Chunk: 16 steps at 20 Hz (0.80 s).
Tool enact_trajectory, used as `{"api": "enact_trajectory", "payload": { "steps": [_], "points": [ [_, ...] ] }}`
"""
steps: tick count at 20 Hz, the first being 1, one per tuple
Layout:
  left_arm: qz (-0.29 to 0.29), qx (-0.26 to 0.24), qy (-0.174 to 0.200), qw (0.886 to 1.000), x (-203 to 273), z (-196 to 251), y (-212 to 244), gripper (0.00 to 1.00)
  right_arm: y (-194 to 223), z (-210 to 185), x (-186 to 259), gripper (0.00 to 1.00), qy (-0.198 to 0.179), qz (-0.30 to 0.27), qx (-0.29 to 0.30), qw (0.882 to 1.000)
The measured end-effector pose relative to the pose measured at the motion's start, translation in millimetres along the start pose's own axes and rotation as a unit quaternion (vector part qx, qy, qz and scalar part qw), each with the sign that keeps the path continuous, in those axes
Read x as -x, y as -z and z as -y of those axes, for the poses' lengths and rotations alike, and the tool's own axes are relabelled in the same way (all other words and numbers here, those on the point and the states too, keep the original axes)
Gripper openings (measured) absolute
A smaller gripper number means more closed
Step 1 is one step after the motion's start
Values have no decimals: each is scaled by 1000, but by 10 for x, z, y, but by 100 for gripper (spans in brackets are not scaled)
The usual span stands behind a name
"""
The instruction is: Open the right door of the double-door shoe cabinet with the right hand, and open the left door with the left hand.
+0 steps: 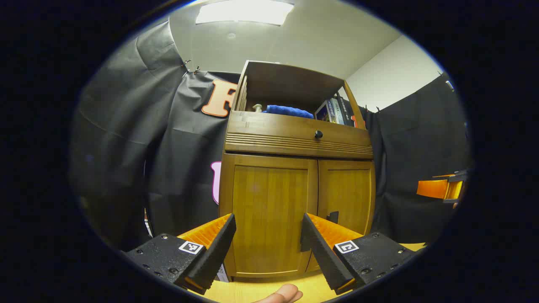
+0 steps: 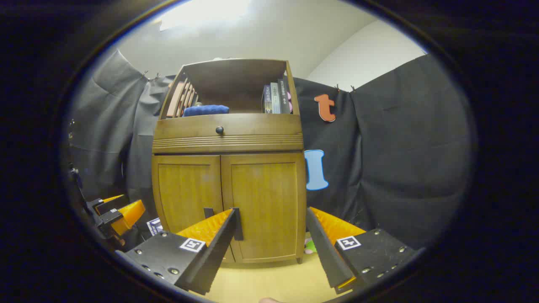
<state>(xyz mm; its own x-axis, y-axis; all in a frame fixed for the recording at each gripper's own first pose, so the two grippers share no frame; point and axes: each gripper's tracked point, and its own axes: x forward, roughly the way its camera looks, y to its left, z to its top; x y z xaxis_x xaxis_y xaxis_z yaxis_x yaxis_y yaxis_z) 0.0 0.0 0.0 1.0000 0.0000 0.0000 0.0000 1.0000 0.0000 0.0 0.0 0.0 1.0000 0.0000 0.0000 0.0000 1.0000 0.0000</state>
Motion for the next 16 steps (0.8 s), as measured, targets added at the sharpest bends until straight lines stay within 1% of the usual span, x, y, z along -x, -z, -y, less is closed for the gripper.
{"api": "enact_trajectory", "payload": {
  "steps": [3, 6, 9, 13, 14, 16],
  "points": [
    [-11, 7, 9, 1000, -18, 29, 69, 96, -115, 91, -75, 98, 13, 12, -6, 1000],
    [-28, 11, 19, 999, -41, 60, 133, 96, -133, 188, -161, 98, 24, 17, 1, 1000],
    [-32, 13, 19, 999, -63, 53, 164, 96, -109, 286, -262, 98, 33, 15, 5, 999],
    [-25, 11, 18, 999, -51, 35, 122, 96, -67, 304, -380, 98, 32, 17, -6, 999],
    [-23, 11, 18, 1000, -53, 37, 105, 96, -54, 295, -420, 96, 29, 18, -6, 999],
    [-23, 12, 18, 1000, -51, 32, 108, 98, -10, 230, -532, 98, 18, 17, 3, 1000]
  ]
}}
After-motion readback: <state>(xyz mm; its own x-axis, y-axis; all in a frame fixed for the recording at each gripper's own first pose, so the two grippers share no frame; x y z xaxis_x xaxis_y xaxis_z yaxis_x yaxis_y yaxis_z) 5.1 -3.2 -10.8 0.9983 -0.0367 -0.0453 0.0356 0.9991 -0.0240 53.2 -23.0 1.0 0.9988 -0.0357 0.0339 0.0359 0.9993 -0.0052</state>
